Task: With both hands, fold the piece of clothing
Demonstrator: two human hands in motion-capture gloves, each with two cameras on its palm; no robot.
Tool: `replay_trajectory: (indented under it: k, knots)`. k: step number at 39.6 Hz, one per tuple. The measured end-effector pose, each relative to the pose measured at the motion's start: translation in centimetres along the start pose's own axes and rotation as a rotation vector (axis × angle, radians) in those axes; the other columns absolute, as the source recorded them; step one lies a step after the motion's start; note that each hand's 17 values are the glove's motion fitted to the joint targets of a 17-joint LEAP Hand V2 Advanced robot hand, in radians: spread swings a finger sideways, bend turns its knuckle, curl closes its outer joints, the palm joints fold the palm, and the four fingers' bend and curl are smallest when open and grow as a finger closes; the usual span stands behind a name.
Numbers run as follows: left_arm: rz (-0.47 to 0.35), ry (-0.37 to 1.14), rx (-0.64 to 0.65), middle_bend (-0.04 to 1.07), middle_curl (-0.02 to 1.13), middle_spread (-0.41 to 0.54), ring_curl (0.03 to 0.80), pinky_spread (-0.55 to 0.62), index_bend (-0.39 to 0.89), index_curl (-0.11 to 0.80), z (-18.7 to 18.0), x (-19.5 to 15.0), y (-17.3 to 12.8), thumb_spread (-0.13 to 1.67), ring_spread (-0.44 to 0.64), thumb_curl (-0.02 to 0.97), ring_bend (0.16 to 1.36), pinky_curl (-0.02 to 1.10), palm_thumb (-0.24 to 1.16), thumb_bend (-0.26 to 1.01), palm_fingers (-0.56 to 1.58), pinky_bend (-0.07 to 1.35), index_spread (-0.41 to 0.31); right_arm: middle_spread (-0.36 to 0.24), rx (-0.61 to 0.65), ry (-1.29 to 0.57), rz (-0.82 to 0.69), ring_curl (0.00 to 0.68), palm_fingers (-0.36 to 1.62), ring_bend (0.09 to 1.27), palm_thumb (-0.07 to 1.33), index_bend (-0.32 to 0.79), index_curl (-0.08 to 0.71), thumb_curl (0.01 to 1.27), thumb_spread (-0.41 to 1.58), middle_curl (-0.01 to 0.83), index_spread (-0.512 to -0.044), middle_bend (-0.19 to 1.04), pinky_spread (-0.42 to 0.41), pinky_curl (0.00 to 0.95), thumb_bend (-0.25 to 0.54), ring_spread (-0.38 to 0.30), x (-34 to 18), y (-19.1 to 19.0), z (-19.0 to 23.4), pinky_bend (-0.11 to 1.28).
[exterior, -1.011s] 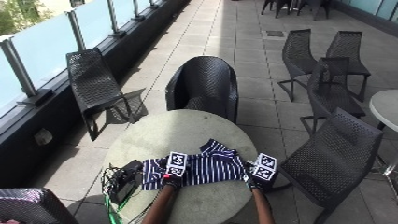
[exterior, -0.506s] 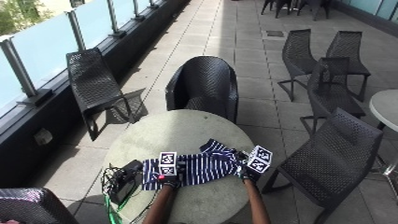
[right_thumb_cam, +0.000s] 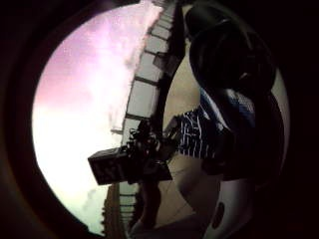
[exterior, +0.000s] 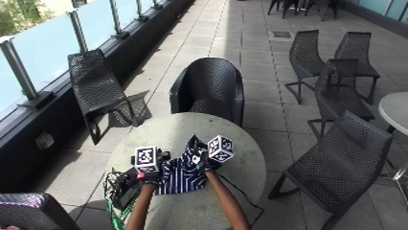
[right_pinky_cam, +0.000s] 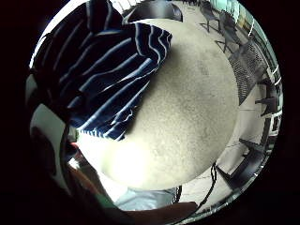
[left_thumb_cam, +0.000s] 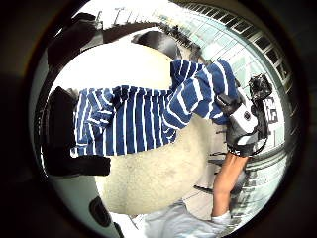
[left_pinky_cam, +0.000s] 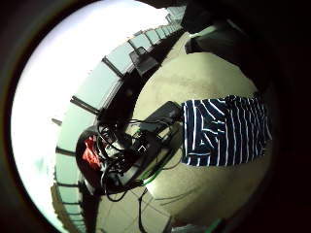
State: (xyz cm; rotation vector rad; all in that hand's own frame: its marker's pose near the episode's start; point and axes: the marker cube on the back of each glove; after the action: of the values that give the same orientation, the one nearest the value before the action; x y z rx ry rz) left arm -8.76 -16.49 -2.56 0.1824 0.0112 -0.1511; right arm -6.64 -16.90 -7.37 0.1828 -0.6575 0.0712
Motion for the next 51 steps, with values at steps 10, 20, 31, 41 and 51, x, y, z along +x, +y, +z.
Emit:
replay_trajectory:
  k: [10, 20, 31, 41, 51]
  knots:
    - [-0.092, 0.043, 0.034, 0.16, 0.32, -0.062, 0.328, 0.46, 0.16, 0.381, -1.9, -4.9, 1.6, 1.57, 0.08, 0.277, 0.52, 0.32, 0.59, 0.14, 0.51, 0.31, -0.146, -0.187, -0.235, 0.139, -0.144, 0.507, 1.21, 0.87, 1.0, 0.1, 0.223, 0.57, 0.63, 0.506, -0.297, 0.45, -0.303, 0.448, -0.032, -0.227, -7.0, 2.9, 10.4, 0.76]
    - [-0.134, 0.018, -0.022, 0.16, 0.31, -0.071, 0.329, 0.44, 0.16, 0.377, -1.2, -6.9, 2.8, 1.56, 0.07, 0.307, 0.53, 0.32, 0.66, 0.17, 0.51, 0.33, -0.147, -0.191, -0.233, 0.299, -0.281, 0.505, 1.23, 0.86, 0.99, 0.11, 0.237, 0.6, 0.55, 0.507, -0.303, 0.45, -0.304, 0.437, -0.032, -0.227, -8.9, 4.2, 16.3, 0.73]
    - [-0.11, 0.012, -0.026, 0.16, 0.31, -0.074, 0.329, 0.43, 0.15, 0.372, -0.5, -6.2, 2.6, 1.56, 0.06, 0.326, 0.54, 0.32, 0.68, 0.18, 0.51, 0.34, -0.144, -0.207, -0.391, 0.268, -0.291, 0.501, 1.19, 0.85, 0.93, 0.04, 0.222, 0.61, 0.61, 0.508, -0.309, 0.46, -0.294, 0.44, -0.048, -0.229, -6.1, 4.0, 12.6, 0.75]
    - [-0.068, 0.061, -0.054, 0.16, 0.31, -0.074, 0.328, 0.43, 0.15, 0.367, 0.1, -3.0, 2.4, 1.55, 0.06, 0.337, 0.54, 0.31, 0.68, 0.18, 0.5, 0.35, -0.137, -0.135, -0.404, 0.877, -0.282, 0.422, 0.43, 0.5, 0.65, 0.16, 0.246, 0.48, 1.01, 0.426, -0.339, 0.19, -0.032, 0.45, -0.048, -0.099, 4.7, -1.5, 4.3, 0.77]
    - [0.014, 0.116, 0.062, 0.16, 0.31, -0.066, 0.326, 0.43, 0.16, 0.367, -0.3, 1.6, 2.0, 1.55, 0.07, 0.341, 0.54, 0.31, 0.67, 0.16, 0.5, 0.35, -0.136, -0.122, -0.064, 0.842, -0.11, 0.323, 0.46, 0.37, 0.73, 0.17, 0.283, 0.45, 1.25, 0.404, -0.358, 0.19, 0.113, 0.35, 0.044, -0.044, 8.6, -2.0, -3.4, 0.58]
